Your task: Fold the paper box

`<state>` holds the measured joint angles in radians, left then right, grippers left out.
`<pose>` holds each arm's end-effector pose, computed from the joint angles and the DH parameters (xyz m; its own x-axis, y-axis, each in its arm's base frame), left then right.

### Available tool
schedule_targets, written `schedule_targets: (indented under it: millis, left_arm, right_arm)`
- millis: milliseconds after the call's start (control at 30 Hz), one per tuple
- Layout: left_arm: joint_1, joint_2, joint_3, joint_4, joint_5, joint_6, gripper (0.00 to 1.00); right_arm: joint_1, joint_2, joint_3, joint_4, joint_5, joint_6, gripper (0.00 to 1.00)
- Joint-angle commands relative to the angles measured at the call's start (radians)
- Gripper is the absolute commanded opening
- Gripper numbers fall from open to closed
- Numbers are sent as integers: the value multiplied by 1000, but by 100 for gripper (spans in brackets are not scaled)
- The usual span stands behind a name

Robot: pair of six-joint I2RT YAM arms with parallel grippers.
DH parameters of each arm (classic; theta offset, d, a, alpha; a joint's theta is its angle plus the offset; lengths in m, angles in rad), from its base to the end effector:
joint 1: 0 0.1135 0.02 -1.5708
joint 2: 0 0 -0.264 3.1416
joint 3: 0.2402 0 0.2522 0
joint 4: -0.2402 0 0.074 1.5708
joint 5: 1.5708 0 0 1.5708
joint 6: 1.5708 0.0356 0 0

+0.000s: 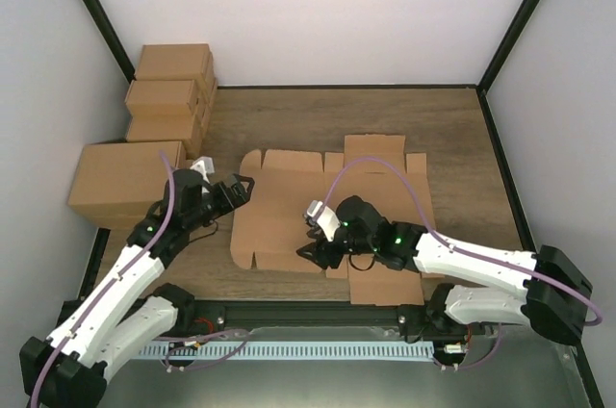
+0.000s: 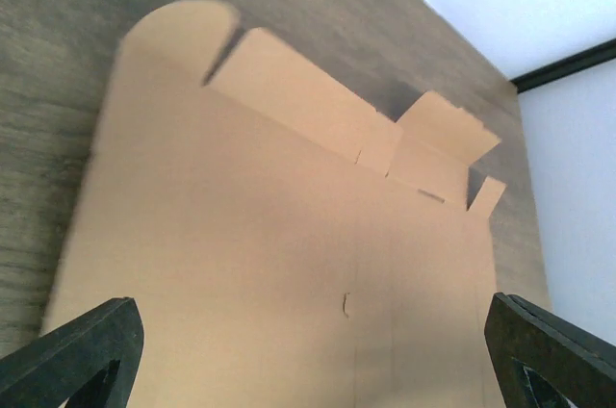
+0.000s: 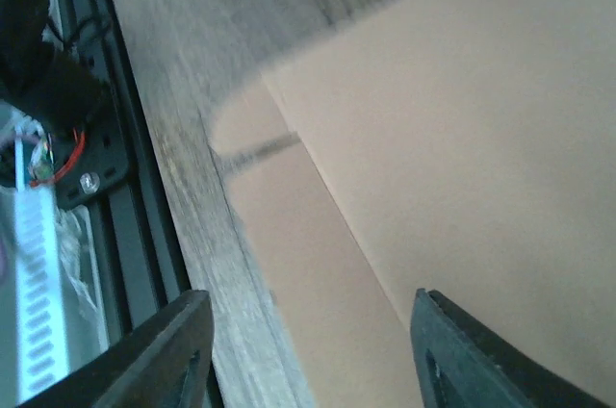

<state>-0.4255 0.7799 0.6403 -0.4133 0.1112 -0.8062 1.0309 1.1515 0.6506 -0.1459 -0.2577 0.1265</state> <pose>0.1590 -0.0764 0.2670 -0.6892 -0.4751 -0.5471 -0.0017 0.7561 -0.6545 0.1170 0.2129 0.2243 -0.4252 -0.4721 -0.7723 -0.8874 0.3853 0.2530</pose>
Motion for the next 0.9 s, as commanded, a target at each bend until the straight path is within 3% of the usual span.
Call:
schedule_targets:
  millis: [0,200,633,700,767,867]
  left_arm:
    - [3,46,17,-2,41,59,100]
    - [4,120,15,-23,-4,104,100]
    - [6,361,-30,-18,-56,160,100]
    - [5,387,-24,-38,-83,159,100]
    - [7,416,-26,-47,-93,160,100]
    - [10,439,-41,-33,-85,160,100]
  right_arm:
    - [6,-73,-21,51,62,61,63]
    - [-26,-122,-52,-11,207,193,82]
    - [-350,46,-115,-18,-75,460,82]
    - [-408,81,-124,-15,-107,473,79]
    - [-473,92,-151,21,-164,477,69]
    - [-564,73,-210,115,-288,487,42]
